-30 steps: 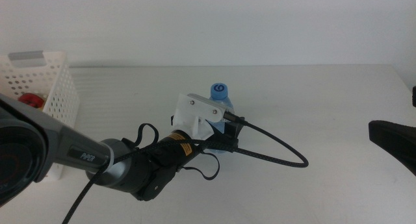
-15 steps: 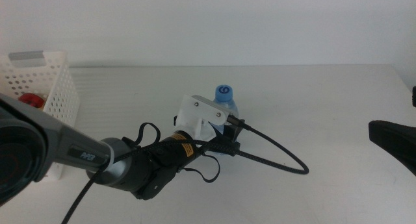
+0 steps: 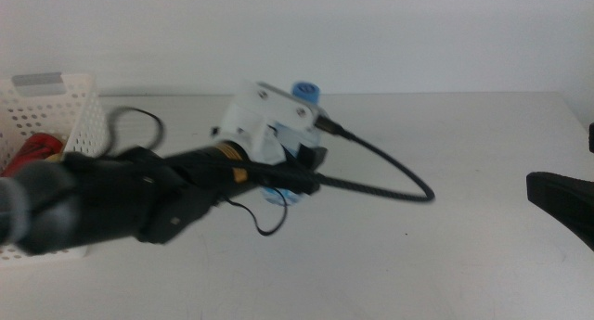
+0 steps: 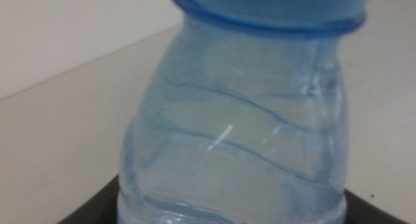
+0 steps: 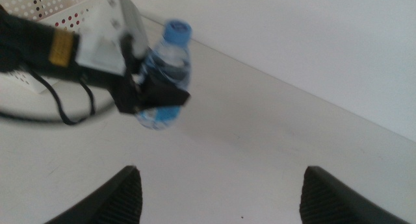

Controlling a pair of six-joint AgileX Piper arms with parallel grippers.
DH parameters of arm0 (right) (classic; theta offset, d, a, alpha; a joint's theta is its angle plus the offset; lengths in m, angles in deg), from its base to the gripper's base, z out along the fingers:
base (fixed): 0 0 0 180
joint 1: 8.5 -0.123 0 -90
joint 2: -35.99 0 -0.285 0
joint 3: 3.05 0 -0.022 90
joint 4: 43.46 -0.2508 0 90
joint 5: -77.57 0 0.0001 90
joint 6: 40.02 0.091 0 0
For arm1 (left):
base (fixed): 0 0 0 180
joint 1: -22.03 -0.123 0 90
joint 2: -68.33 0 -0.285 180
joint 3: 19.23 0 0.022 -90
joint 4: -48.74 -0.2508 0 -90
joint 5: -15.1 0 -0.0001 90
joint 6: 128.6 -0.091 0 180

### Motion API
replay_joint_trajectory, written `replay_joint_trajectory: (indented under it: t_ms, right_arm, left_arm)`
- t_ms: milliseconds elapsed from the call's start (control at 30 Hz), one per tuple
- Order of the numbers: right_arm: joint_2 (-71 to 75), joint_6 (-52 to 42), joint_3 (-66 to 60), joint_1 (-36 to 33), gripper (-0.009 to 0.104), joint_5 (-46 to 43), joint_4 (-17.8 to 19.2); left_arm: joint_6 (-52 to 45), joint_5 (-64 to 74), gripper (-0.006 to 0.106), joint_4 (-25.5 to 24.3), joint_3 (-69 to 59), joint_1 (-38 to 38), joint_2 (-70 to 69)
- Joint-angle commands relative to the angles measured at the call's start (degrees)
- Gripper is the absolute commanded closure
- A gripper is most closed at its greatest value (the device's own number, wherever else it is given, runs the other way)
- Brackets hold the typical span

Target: Use arms to grab the bottles and put them into the dustbin to the left of the table.

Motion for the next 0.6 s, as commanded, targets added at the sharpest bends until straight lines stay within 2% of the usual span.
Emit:
replay_joint_trajectory:
  t_ms: [0,333,467,567]
  right_arm:
    - [-0.05,-0.07,1.48,-0.05,0.032,-4.09,0.53]
    - [-0.05,-0.07,1.48,-0.05,0.032,-4.09,0.53]
    - [-0.05,-0.07,1.48,-0.05,0.032,-4.09,0.53]
    - [-0.05,-0.07,1.48,-0.05,0.032,-4.09,0.53]
  left_arm:
    - [0.31,1.49,0.104,2.00,1.73,-0.84,-7.43]
    - [0.37,24.51,0.104,0.70,2.40,-9.37,-22.00]
    - [-0.24,36.68,0.104,0.70,6.73,-14.32,-22.93]
    - [-4.22,43.18,0.104,0.83,10.95,-18.41,-22.85]
